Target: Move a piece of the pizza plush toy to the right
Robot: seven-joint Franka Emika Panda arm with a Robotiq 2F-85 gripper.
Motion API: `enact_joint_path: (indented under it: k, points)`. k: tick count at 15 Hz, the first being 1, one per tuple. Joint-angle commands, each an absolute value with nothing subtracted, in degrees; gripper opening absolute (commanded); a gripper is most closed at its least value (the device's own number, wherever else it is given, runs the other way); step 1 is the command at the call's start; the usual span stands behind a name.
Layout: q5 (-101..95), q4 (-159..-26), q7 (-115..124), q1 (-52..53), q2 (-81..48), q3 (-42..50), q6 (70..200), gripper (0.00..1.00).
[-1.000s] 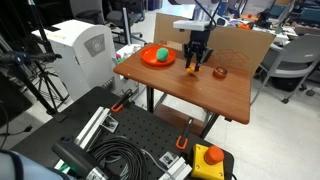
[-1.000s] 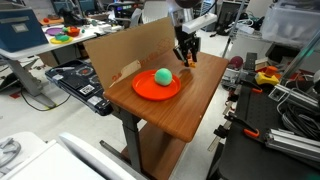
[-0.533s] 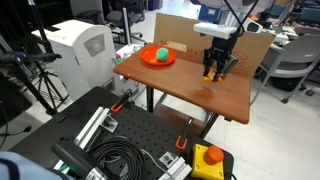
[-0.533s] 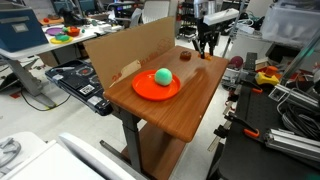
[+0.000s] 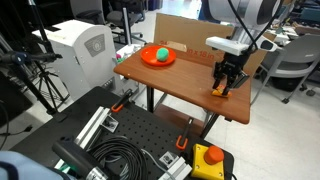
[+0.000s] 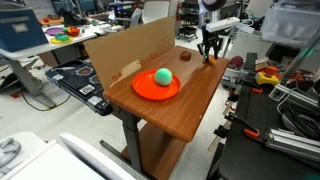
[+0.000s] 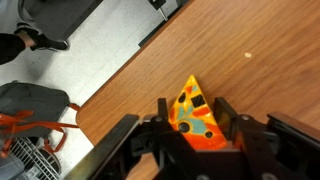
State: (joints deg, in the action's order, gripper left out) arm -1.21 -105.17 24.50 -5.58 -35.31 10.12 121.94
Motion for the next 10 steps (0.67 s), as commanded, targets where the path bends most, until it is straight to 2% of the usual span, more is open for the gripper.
enact_joint_path:
  k: [1, 3, 6, 7, 9, 10]
  points:
    - [-1.0, -104.0, 25.5, -4.8, -37.2, 11.0, 123.7, 0.75]
    - [-0.5, -107.7, 23.7, -4.8, -33.4, 10.3, 123.2, 0.77]
    - [-1.7, -116.9, 18.4, -4.5, -25.3, 9.4, 119.6, 0.96]
    - [-1.1, -108.9, 21.7, -4.7, -33.0, 10.1, 121.0, 0.8]
    - [-1.2, -113.2, 20.0, -4.5, -29.0, 9.7, 120.0, 0.95]
    - [-1.3, -114.6, 19.7, -4.4, -27.6, 9.6, 120.0, 0.96]
